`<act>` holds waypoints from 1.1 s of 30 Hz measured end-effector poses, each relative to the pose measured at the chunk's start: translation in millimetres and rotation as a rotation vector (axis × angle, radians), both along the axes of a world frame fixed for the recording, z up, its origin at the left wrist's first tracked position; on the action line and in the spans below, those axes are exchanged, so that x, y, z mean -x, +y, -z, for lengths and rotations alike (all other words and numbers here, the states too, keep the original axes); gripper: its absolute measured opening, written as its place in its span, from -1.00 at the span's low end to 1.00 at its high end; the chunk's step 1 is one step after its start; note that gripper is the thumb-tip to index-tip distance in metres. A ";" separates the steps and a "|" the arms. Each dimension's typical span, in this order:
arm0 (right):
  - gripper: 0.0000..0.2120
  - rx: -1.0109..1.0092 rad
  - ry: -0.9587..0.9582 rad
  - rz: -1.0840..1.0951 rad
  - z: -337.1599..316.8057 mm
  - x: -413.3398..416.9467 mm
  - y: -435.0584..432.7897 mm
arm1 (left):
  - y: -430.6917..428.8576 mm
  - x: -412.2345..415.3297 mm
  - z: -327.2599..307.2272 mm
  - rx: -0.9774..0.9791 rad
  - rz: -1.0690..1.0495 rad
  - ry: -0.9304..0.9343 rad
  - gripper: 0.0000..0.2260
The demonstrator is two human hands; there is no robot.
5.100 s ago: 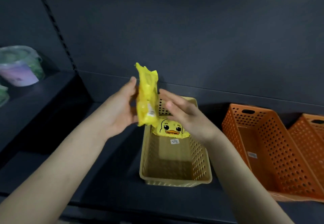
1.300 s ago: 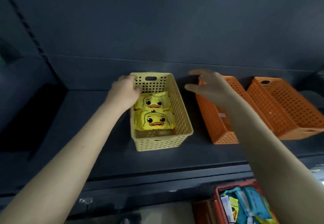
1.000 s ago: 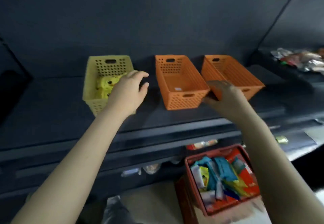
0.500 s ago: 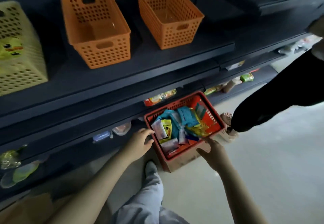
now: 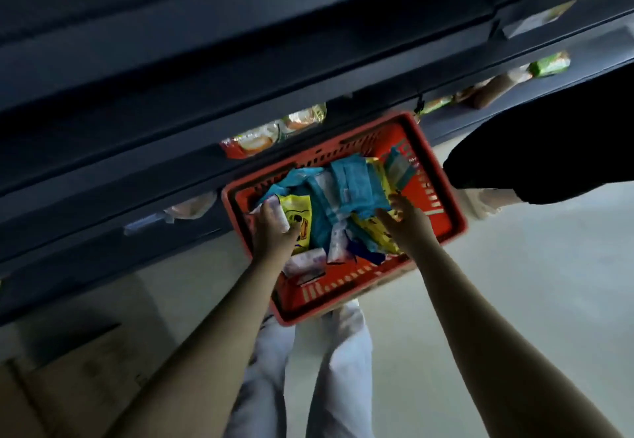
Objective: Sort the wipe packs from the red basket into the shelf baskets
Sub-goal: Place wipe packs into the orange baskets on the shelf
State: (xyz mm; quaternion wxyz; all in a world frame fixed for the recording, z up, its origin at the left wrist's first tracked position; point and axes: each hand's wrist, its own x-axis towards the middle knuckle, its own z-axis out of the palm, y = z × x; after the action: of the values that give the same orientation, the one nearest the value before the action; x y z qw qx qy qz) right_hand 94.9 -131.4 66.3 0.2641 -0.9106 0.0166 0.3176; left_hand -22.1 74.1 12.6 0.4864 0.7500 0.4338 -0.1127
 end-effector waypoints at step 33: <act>-0.67 0.058 -0.152 0.036 94.1 -45.1 16.2 | -40.2 3.0 63.4 -0.223 -0.436 -0.082 -0.71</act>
State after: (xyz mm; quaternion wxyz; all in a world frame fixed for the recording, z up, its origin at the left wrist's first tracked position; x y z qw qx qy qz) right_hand 140.0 -115.1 -27.7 0.2437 -0.9389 0.0219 0.2420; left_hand -25.1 33.8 -50.8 0.4308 0.6916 0.5751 0.0738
